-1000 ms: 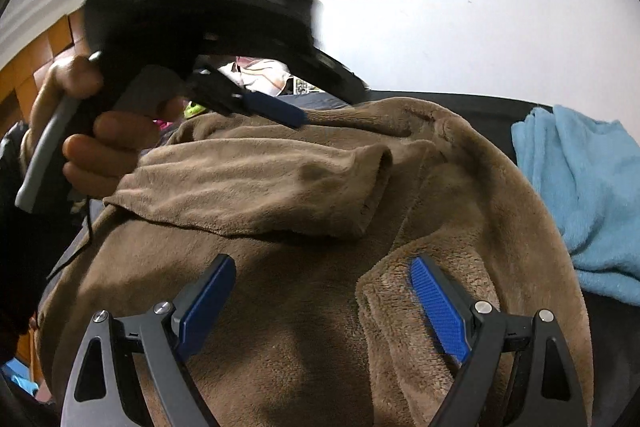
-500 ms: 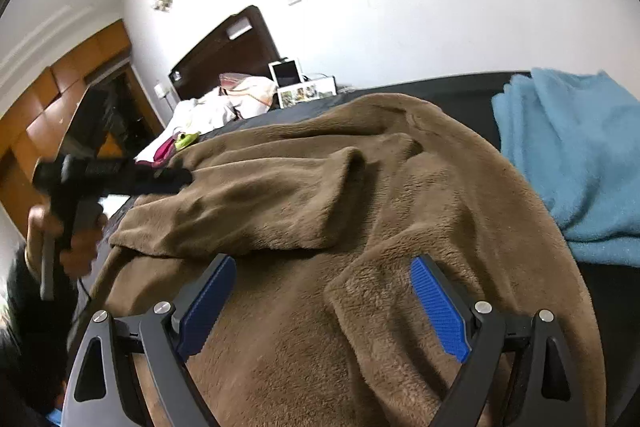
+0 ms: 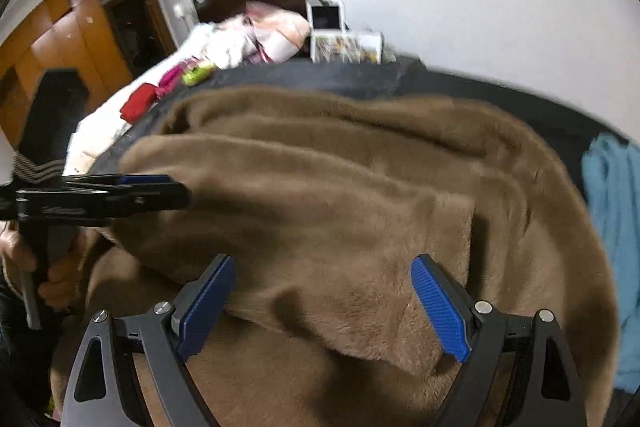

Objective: Fold clothes

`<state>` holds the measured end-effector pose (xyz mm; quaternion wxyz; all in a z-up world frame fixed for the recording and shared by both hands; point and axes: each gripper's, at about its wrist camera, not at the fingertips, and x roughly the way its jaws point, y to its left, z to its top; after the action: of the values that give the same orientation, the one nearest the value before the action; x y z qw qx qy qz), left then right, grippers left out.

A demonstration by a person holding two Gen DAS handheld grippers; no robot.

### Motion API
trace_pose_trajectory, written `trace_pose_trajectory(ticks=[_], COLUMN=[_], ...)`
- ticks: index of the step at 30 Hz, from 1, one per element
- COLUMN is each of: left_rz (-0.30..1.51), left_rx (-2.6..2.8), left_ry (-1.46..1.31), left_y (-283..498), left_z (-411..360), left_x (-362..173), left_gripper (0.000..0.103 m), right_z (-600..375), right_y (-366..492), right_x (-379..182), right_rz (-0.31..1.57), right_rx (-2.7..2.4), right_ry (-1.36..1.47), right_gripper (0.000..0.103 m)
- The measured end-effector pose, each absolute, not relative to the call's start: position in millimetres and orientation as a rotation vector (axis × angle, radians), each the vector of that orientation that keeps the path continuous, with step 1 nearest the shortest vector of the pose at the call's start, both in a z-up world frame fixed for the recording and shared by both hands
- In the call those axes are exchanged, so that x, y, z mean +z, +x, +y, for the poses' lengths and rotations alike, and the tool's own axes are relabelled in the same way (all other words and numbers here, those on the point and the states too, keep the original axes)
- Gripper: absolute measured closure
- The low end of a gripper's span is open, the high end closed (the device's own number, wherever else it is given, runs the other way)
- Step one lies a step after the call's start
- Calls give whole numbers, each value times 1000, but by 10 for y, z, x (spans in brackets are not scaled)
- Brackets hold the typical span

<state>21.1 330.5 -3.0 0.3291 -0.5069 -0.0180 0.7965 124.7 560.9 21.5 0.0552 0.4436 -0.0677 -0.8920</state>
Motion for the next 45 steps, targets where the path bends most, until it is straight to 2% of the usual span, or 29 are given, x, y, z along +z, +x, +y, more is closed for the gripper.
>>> trace_pose_trajectory(ticks=[4, 7, 9, 13, 17, 29, 35, 39, 45], left_rz=[-107, -99, -76, 9, 129, 278, 305, 298, 310], left_rx=[2048, 2049, 2057, 2085, 2119, 2199, 2229, 2244, 2271], left_ry=[-1352, -1341, -1325, -1279, -1238, -1194, -1173, -1180, -1248], left_y=[148, 162, 186, 270, 367, 487, 529, 543, 698], left_z=[3254, 3257, 3279, 3349, 3471, 3637, 3671, 3669, 3685], left_x=[-127, -132, -138, -148, -174, -242, -264, -259, -142], left_gripper=[23, 22, 20, 13, 4, 2, 1, 1, 1], right_z=[5650, 5637, 5670, 5837, 6051, 6933, 7067, 7039, 6706], right_y=[1304, 1357, 1383, 1491, 2009, 4121, 4923, 5262, 5193], right_x=[107, 46, 4, 70, 308, 958, 860, 703, 486], right_rz=[-125, -22, -24, -160, -221, -477, -609, -621, -411], right_rx=[-2721, -2759, -2771, -2767, -2869, -3294, -3337, -3307, -3240], right_ry=[1369, 1385, 1390, 1376, 1291, 1028, 1020, 1043, 1108], right_gripper=[12, 11, 9, 8, 8, 8, 8, 8, 8])
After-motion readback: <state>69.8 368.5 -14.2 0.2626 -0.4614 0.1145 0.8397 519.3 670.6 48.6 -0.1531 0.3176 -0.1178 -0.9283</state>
